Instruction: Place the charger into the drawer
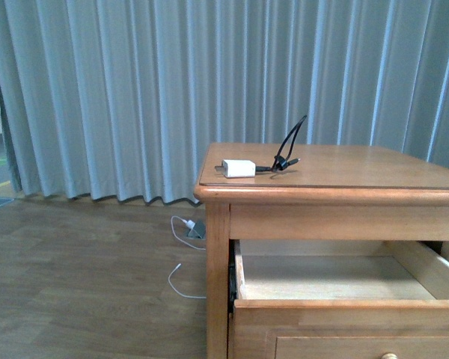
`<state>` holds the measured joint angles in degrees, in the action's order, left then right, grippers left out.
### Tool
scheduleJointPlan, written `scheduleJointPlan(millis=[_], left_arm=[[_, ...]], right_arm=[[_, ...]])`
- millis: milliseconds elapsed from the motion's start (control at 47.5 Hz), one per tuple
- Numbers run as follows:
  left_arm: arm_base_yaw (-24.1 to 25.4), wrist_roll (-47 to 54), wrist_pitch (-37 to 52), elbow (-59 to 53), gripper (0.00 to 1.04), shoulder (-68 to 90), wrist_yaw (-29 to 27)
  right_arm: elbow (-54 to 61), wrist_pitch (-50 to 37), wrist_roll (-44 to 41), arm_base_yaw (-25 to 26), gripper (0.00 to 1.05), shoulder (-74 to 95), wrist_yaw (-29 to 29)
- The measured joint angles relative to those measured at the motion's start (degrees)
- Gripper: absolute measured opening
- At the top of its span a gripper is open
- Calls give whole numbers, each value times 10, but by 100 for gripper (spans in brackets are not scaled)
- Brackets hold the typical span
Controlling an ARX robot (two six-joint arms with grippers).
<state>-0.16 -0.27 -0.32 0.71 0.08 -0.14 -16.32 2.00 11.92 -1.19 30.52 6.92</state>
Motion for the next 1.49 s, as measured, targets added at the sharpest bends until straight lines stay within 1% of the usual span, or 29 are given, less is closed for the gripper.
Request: scheduleJointPlan(millis=[168,189,252,295,316,358,526,547,589,715,736,757,905,968,1010,1052,1073,1115,1157,1241,1304,1325,1494], left_arm=[[0,0,0,0,99,0,0],[0,0,0,0,99,0,0],[0,0,0,0,99,0,0],[0,0,0,0,99,0,0],[0,0,0,0,99,0,0],[0,0,0,0,99,0,0],[0,0,0,0,99,0,0],[0,0,0,0,99,0,0],[0,0,0,0,99,0,0],[0,0,0,0,99,0,0],[0,0,0,0,99,0,0],[0,0,0,0,99,0,0],[0,0,0,0,99,0,0],[0,0,0,0,99,0,0],[-2,0,-1,0,99,1,-8],[-37,-21,-35,17,99,38,-104],[-56,-30,-33,25,99,72,-146],[-75,-30,-11,38,99,134,-174],[-84,-30,21,59,99,199,-171],[-89,-28,76,110,99,304,-147],[-94,-25,124,171,99,406,-127],[-99,-20,139,195,99,443,-129],[-128,-4,176,323,99,616,-126]], right_arm=[[0,0,1,0,97,-7,-2],[5,-12,-3,2,95,-8,-12],[47,-112,-41,6,86,-22,-54],[75,-178,-76,10,75,-38,-70],[80,-189,-86,11,69,-46,-72],[89,-193,-99,12,59,-59,-71],[113,-184,-112,12,30,-87,-70],[115,-182,-115,12,29,-90,-70],[117,-181,-115,12,35,-94,-70],[117,-181,-116,12,67,-97,-70],[117,-181,-116,12,69,-97,-70],[117,-181,-116,12,74,-97,-70],[117,-181,-115,12,98,-97,-70],[117,-181,-116,12,96,-97,-70],[117,-181,-116,12,97,-97,-70],[117,-181,-116,12,97,-97,-70],[117,-181,-116,12,97,-97,-70],[117,-181,-116,12,97,-97,-70],[117,-181,-117,12,97,-97,-70],[117,-181,-117,12,97,-97,-70],[117,-181,-117,12,97,-97,-70],[117,-181,-117,12,97,-97,-70],[117,-181,-117,12,97,-97,-70]])
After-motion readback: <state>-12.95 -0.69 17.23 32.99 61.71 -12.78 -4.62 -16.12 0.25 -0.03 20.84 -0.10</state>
